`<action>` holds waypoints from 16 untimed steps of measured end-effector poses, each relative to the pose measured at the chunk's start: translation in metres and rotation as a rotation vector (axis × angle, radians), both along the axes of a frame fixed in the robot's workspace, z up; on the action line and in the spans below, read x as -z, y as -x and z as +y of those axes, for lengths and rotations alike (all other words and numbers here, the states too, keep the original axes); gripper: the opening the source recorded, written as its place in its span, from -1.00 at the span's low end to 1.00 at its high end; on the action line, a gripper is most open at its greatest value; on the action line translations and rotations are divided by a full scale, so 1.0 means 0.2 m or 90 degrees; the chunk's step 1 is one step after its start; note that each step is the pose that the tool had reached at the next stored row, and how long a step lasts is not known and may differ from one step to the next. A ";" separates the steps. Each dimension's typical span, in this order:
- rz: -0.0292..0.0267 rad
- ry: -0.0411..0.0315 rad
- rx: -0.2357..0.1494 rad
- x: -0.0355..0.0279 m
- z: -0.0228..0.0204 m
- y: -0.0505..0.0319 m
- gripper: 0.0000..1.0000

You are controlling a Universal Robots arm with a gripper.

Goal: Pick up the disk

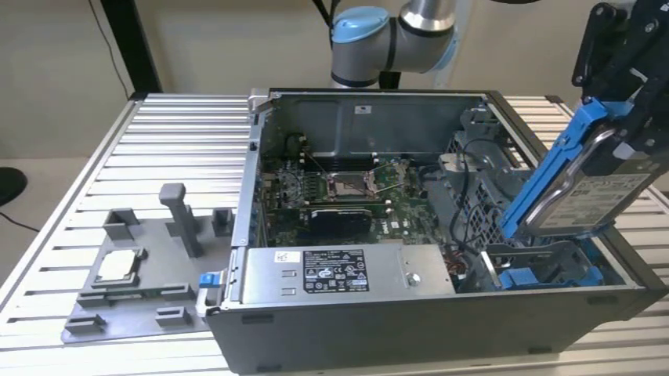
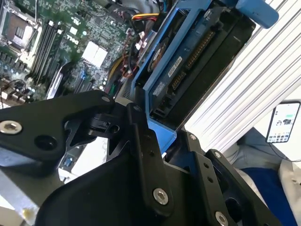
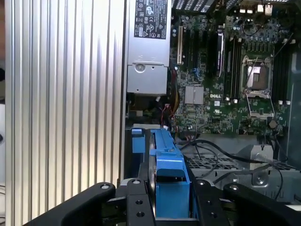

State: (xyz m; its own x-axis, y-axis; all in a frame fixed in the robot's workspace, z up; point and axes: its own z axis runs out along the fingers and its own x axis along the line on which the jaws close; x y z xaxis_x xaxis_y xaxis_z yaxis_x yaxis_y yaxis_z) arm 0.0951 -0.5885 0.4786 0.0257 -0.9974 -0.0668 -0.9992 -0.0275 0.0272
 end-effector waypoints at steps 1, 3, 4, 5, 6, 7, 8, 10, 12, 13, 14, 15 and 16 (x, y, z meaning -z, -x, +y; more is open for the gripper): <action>0.0000 0.0000 0.002 0.004 0.000 -0.006 -1.00; 0.0000 0.0001 0.008 0.011 0.000 -0.014 -1.00; 0.0000 0.0000 0.013 0.014 0.000 -0.016 -1.00; 0.0000 -0.0001 0.017 0.017 0.000 -0.018 -1.00; 0.0000 0.0000 0.021 0.019 0.000 -0.021 -1.00; 0.0000 -0.0001 0.023 0.021 0.000 -0.028 -1.00; 0.0000 -0.0001 0.023 0.022 0.000 -0.037 -1.00; 0.0000 0.0000 0.024 0.025 0.000 -0.052 -1.00; 0.0000 0.0001 0.026 0.027 0.000 -0.054 -1.00; 0.0000 0.0001 0.027 0.028 0.000 -0.054 -1.00; 0.0000 0.0000 0.028 0.030 0.000 -0.054 -1.00; 0.0000 -0.0001 0.029 0.033 0.000 -0.055 -1.00; 0.0000 -0.0001 0.030 0.035 -0.001 -0.055 -1.00</action>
